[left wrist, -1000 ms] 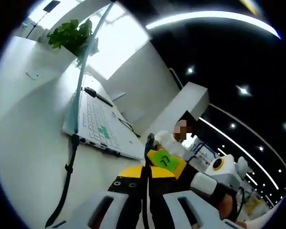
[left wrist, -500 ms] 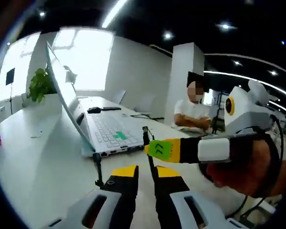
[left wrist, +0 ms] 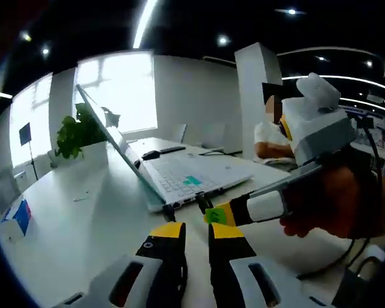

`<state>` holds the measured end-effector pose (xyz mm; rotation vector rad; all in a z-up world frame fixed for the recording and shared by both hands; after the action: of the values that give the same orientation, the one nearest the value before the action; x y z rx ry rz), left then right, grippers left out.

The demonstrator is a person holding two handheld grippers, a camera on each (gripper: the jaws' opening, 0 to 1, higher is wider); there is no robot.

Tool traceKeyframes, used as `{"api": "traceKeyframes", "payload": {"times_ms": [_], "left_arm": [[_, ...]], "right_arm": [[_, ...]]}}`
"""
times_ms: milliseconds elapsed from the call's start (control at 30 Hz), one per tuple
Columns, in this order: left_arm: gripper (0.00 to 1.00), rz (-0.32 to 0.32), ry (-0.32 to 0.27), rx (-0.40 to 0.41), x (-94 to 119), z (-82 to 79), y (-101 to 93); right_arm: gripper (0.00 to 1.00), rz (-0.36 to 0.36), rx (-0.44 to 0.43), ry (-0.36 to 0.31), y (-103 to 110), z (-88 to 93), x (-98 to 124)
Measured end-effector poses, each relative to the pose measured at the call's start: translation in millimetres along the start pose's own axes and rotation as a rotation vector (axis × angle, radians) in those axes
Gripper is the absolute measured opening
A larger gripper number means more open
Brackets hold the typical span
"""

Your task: Pick up the network cable connector, insert into the computer network port

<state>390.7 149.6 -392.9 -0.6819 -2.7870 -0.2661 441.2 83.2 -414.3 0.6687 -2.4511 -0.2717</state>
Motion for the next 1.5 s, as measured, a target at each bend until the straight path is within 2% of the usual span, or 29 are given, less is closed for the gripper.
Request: {"api": "traceKeyframes", "payload": {"times_ms": [133, 267, 433, 700, 967, 1200, 1267, 1500], "left_arm": [[0.16, -0.001, -0.009, 0.001, 4, 1.3, 3.3], [0.16, 0.001, -0.011, 0.009, -2, 3.1, 7.7], [0.16, 0.013, -0.004, -0.002, -3, 7.4, 2.6], [0.16, -0.025, 0.045, -0.058, -1, 15.2, 10.3], [0.18, -0.031, 0.052, -0.069, 0, 18.8, 10.9], [0.18, -0.027, 0.043, -0.068, 0, 21.5, 10.4], [0.18, -0.024, 0.041, -0.072, 0, 23.1, 7.4], [0.18, -0.017, 0.028, -0.075, -1, 22.9, 4.4]], "right_arm": [[0.06, 0.025, 0.024, 0.019, -1, -1.3, -4], [0.06, 0.052, 0.055, 0.055, 0, 0.7, -7], [0.06, 0.070, 0.094, 0.078, 2, 0.2, -11], [0.06, 0.080, 0.079, 0.140, 0, 2.4, -19], [0.06, 0.113, 0.099, 0.195, -5, 3.3, -28], [0.06, 0.152, 0.118, 0.262, -10, 2.4, -36], [0.06, 0.167, 0.154, 0.273, -10, 1.6, -35], [0.07, 0.179, 0.173, 0.301, -10, 1.1, -36]]}}
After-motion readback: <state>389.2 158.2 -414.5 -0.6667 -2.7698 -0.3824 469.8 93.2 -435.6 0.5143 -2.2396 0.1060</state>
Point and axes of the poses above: the point that each gripper's makers call its tool centre point, and the gripper's own axes: x roughly backward along the fingers, y roughly to its left, z roughly out of its underside, the point moved 3 cm from there along x, roughly backward along the fingers, and after that the axes turned 3 degrees about -x, right-handed, at the moved point
